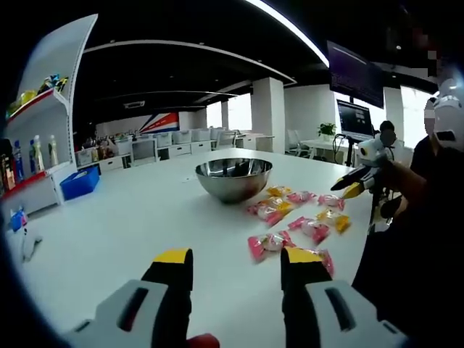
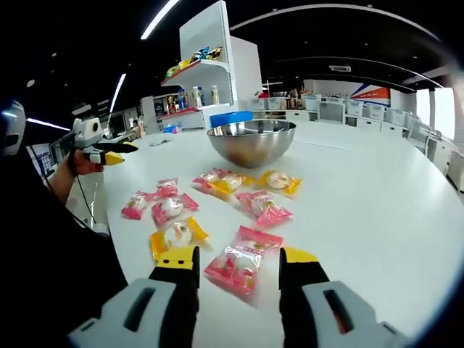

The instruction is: Pick up the marshmallows scattered on the table and place them into the bowl on the table

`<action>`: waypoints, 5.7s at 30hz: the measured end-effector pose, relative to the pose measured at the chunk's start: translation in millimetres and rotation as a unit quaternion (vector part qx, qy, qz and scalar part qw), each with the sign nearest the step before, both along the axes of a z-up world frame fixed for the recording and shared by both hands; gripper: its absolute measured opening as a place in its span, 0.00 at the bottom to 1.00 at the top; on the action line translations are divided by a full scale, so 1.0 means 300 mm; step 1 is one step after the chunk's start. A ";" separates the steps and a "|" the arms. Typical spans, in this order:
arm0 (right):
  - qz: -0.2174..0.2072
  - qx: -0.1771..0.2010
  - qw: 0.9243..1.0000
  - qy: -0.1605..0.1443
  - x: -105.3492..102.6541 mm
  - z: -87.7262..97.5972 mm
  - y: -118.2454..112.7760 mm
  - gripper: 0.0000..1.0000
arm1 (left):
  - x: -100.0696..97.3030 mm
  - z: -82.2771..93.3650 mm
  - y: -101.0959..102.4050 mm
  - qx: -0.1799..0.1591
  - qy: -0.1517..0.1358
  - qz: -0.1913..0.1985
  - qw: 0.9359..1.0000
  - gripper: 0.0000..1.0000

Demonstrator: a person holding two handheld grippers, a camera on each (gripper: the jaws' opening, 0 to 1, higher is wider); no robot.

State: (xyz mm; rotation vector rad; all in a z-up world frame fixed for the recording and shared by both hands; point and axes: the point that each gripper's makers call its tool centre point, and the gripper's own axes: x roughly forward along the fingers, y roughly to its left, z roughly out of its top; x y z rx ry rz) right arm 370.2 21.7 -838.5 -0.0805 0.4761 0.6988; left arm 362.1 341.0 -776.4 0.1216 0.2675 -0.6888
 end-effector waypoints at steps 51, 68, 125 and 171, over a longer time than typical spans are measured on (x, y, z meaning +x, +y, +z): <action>0.007 -0.061 0.998 -0.030 0.061 -0.039 0.047 0.24 | 0.003 -0.039 0.014 -0.002 0.014 0.003 1.000 0.45; 0.034 -0.049 0.998 -0.036 0.098 0.043 0.047 0.24 | -0.008 -0.040 0.011 -0.001 0.013 -0.004 1.000 0.45; 0.105 -0.063 0.988 -0.098 0.555 0.341 0.280 0.23 | -0.029 -0.067 -0.021 -0.003 0.021 -0.021 1.000 0.43; 0.104 -0.089 0.987 -0.082 0.762 0.305 0.393 0.23 | -0.033 -0.085 -0.047 -0.004 0.030 -0.033 0.999 0.42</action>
